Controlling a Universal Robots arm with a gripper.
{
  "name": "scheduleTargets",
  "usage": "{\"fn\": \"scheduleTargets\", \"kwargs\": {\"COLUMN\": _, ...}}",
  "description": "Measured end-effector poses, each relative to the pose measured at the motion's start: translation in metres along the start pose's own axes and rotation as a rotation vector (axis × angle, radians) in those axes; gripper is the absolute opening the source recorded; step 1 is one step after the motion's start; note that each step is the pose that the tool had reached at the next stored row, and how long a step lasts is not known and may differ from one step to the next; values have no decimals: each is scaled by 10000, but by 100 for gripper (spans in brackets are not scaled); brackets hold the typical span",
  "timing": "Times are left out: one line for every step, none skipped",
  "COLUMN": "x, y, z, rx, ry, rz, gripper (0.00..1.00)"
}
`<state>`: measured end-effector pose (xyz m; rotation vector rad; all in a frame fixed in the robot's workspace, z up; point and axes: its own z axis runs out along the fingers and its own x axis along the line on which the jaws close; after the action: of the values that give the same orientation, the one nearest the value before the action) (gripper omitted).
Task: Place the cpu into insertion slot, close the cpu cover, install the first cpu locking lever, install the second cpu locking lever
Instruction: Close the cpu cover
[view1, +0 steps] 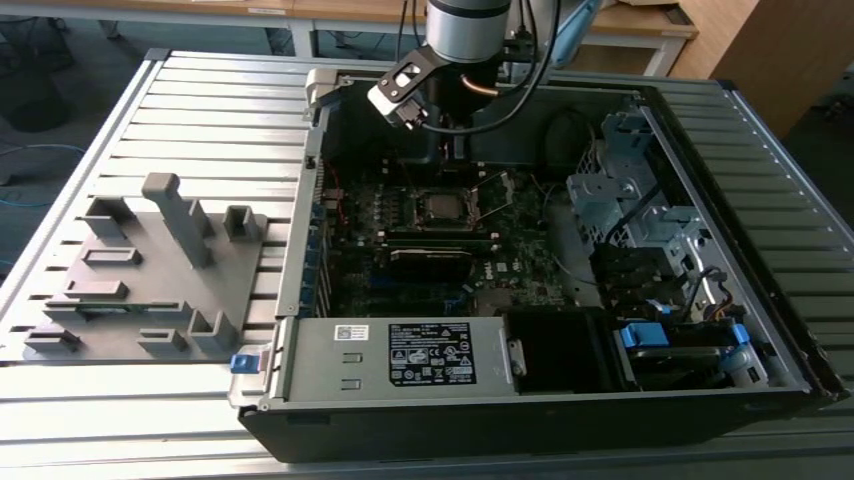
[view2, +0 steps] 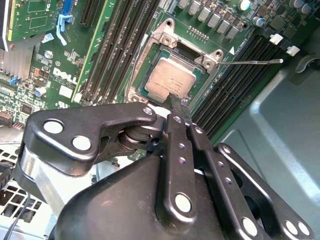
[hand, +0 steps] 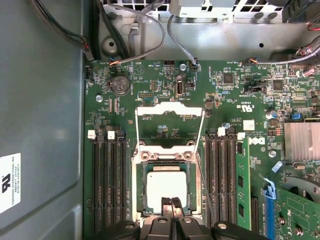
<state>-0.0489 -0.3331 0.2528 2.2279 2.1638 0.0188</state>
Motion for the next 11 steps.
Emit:
{"fn": "scheduleTargets", "kwargs": {"x": 0, "y": 0, "z": 0, "rx": 0, "ry": -1, "rz": -1, "gripper": 10}}
{"fn": "scheduleTargets", "kwargs": {"x": 0, "y": 0, "z": -2, "rx": 2, "ry": -3, "rz": -1, "gripper": 10}}
{"fn": "scheduleTargets", "kwargs": {"x": 0, "y": 0, "z": -2, "rx": 1, "ry": -2, "rz": 0, "gripper": 10}}
{"fn": "scheduleTargets", "kwargs": {"x": 0, "y": 0, "z": -2, "rx": 1, "ry": -2, "rz": 0, "gripper": 10}}
{"fn": "scheduleTargets", "kwargs": {"x": 0, "y": 0, "z": -2, "rx": 1, "ry": -2, "rz": 0, "gripper": 10}}
{"fn": "scheduleTargets", "kwargs": {"x": -1, "y": 0, "z": -6, "rx": 4, "ry": -6, "rz": -1, "gripper": 10}}
{"fn": "scheduleTargets", "kwargs": {"x": -1, "y": 0, "z": -12, "rx": 4, "ry": -8, "rz": -1, "gripper": 10}}
{"fn": "scheduleTargets", "kwargs": {"x": -1, "y": 1, "z": -16, "rx": 2, "ry": -5, "rz": -1, "gripper": 10}}
{"fn": "scheduleTargets", "kwargs": {"x": -1, "y": 1, "z": -22, "rx": 2, "ry": -3, "rz": 0, "gripper": 10}}
{"fn": "scheduleTargets", "kwargs": {"x": -1, "y": 1, "z": -28, "rx": 2, "ry": -3, "rz": 0, "gripper": 10}}
{"fn": "scheduleTargets", "kwargs": {"x": -1, "y": 1, "z": -36, "rx": 2, "ry": -3, "rz": 0, "gripper": 10}}
